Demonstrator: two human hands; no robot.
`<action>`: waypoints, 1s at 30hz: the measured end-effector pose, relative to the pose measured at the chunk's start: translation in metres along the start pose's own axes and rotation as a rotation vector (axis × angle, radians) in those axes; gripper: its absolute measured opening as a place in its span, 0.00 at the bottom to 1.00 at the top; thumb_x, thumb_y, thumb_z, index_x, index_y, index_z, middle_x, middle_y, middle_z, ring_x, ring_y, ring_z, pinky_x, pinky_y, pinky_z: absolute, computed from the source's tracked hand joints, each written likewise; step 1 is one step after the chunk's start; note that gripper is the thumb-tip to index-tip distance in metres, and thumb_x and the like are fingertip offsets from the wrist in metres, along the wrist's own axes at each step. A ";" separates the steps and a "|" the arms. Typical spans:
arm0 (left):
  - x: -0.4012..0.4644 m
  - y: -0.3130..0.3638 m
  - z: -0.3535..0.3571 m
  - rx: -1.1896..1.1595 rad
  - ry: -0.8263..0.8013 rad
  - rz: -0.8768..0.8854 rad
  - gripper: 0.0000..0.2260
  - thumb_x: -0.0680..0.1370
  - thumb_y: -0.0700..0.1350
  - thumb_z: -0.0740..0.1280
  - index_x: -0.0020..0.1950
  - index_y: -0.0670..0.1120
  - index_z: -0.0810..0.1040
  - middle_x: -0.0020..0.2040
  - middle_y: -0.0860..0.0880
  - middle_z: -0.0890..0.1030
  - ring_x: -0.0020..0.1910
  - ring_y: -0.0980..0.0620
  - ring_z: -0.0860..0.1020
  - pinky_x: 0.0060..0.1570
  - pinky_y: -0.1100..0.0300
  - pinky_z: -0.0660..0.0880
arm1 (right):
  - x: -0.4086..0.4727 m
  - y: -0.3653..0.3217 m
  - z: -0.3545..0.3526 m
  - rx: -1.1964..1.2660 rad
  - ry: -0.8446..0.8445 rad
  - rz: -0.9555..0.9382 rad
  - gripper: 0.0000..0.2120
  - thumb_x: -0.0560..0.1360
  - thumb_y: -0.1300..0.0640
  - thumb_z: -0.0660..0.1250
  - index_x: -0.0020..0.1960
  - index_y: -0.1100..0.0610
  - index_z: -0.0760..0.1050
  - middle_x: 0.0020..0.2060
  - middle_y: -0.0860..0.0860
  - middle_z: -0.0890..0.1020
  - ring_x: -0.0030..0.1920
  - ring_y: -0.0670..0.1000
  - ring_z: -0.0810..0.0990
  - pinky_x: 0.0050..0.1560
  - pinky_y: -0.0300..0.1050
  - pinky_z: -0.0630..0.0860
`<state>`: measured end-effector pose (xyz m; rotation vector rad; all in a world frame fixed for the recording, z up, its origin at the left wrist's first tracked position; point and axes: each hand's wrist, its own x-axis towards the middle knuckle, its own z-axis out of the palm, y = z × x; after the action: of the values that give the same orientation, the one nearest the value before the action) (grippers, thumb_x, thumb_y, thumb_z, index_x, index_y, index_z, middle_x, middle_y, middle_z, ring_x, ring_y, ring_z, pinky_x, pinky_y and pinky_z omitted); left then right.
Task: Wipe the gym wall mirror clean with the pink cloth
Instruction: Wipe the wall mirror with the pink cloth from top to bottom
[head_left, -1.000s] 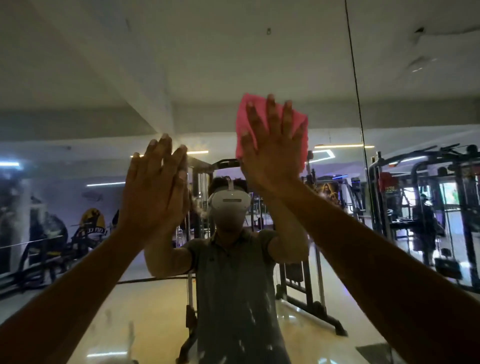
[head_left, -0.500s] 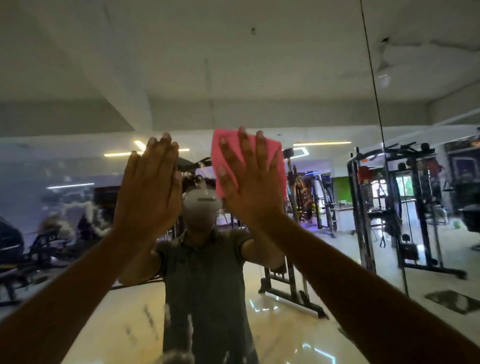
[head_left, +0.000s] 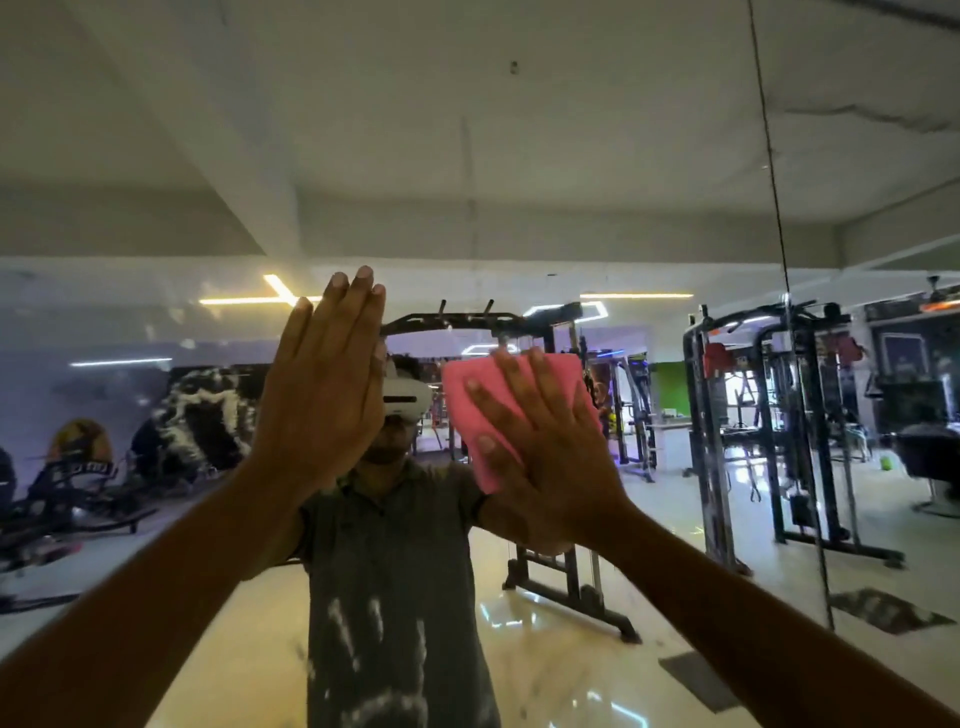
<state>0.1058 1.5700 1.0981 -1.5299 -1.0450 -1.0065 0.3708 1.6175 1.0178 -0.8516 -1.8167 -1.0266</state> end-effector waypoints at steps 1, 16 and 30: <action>0.000 0.000 0.000 0.008 -0.003 0.002 0.27 0.89 0.50 0.49 0.87 0.42 0.59 0.88 0.42 0.58 0.88 0.42 0.54 0.85 0.37 0.55 | -0.002 0.013 0.000 0.000 0.010 0.048 0.32 0.89 0.37 0.47 0.90 0.46 0.49 0.90 0.52 0.44 0.89 0.61 0.41 0.83 0.79 0.48; 0.001 0.000 0.004 0.014 -0.004 0.007 0.27 0.89 0.50 0.50 0.87 0.42 0.58 0.88 0.43 0.57 0.88 0.43 0.53 0.85 0.36 0.54 | 0.074 0.026 -0.014 -0.035 0.104 0.219 0.32 0.89 0.37 0.46 0.90 0.46 0.48 0.90 0.55 0.46 0.89 0.63 0.43 0.82 0.79 0.50; -0.001 -0.006 -0.003 -0.032 0.014 0.045 0.26 0.89 0.49 0.50 0.86 0.42 0.61 0.87 0.42 0.61 0.87 0.43 0.57 0.85 0.37 0.55 | 0.092 0.005 -0.021 -0.036 0.080 0.264 0.33 0.88 0.35 0.40 0.90 0.46 0.49 0.89 0.57 0.47 0.88 0.67 0.45 0.82 0.80 0.47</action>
<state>0.0993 1.5676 1.0996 -1.5629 -0.9844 -1.0058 0.3454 1.6142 1.1082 -1.0269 -1.5739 -0.9123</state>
